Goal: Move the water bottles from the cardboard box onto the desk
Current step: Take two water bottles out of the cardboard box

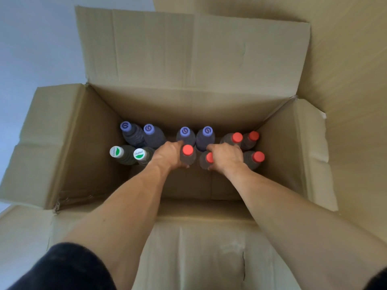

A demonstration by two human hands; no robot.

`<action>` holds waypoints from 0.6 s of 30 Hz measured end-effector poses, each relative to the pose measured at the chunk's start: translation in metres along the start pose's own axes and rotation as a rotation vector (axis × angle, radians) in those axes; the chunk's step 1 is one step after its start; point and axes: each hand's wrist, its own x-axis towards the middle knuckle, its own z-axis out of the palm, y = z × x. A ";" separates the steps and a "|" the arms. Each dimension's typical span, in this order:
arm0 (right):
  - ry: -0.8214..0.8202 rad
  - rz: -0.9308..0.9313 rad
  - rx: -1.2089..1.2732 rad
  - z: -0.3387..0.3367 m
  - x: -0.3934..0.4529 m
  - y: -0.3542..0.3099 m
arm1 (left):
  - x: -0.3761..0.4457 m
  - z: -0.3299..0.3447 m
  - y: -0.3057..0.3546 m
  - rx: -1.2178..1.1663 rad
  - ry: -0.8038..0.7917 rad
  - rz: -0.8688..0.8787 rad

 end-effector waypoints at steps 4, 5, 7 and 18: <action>0.054 0.012 -0.031 0.003 0.002 0.000 | 0.002 0.003 0.004 -0.005 0.050 -0.020; 0.073 0.012 -0.035 0.004 0.002 0.000 | 0.001 0.003 0.004 -0.003 0.062 -0.016; 0.102 0.010 -0.024 0.004 0.001 0.000 | -0.002 0.002 0.003 -0.017 0.079 0.003; 0.133 -0.008 0.455 -0.058 -0.036 0.027 | -0.051 -0.067 -0.001 -0.283 0.116 0.153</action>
